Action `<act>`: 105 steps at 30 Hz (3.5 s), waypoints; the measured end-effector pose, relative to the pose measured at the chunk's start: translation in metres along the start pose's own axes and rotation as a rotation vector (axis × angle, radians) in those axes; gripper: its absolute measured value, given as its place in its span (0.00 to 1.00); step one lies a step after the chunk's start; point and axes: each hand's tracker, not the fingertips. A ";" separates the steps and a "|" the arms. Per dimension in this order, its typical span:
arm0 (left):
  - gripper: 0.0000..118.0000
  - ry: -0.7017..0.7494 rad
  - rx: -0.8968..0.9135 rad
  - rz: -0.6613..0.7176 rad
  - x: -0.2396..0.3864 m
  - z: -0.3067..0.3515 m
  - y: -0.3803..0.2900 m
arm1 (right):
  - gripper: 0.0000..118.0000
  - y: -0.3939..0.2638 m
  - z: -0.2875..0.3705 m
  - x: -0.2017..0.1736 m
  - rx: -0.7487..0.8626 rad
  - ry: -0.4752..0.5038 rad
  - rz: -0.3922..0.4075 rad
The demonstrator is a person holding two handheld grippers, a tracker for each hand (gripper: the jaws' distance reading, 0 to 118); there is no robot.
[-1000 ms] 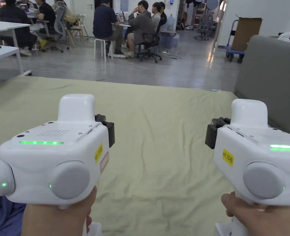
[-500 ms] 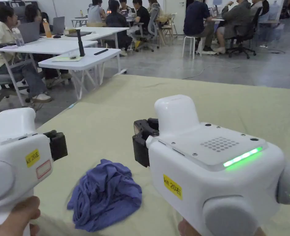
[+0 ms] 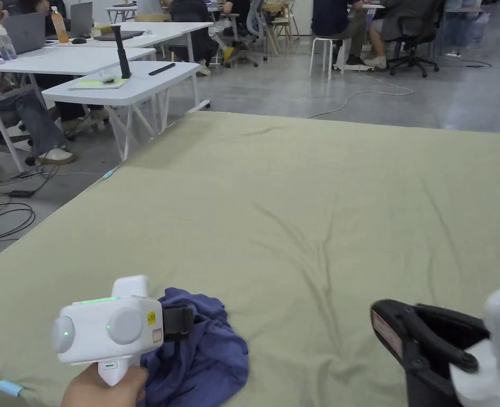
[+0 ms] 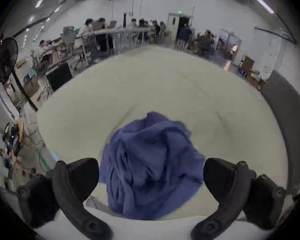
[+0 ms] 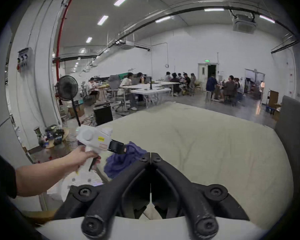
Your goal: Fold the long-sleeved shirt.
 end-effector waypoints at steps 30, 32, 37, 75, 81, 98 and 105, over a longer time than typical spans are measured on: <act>0.09 -0.575 -0.039 -0.483 0.435 0.090 -0.023 | 0.00 0.000 0.152 0.105 0.143 -0.047 -0.230; 0.09 -0.500 -0.165 -0.538 0.459 0.042 -0.070 | 0.00 -0.014 0.151 0.117 0.107 -0.065 -0.301; 0.09 -0.411 -0.418 -0.600 0.481 -0.039 -0.168 | 0.00 -0.051 0.147 0.140 0.001 -0.109 -0.415; 0.39 -0.081 -0.212 -0.532 0.339 -0.185 0.071 | 0.00 -0.143 0.016 0.191 -0.373 -0.229 -0.687; 0.06 -0.193 -0.178 -0.705 0.353 -0.160 0.055 | 0.64 -0.152 -0.009 0.217 -0.434 -0.277 -0.656; 0.06 -0.348 0.059 -0.484 0.306 -0.013 0.104 | 0.00 -0.139 -0.036 0.261 -0.495 -0.373 -0.591; 0.06 -0.386 0.285 -0.437 0.285 0.108 0.169 | 0.00 -0.002 0.017 0.286 -0.288 -0.407 -0.402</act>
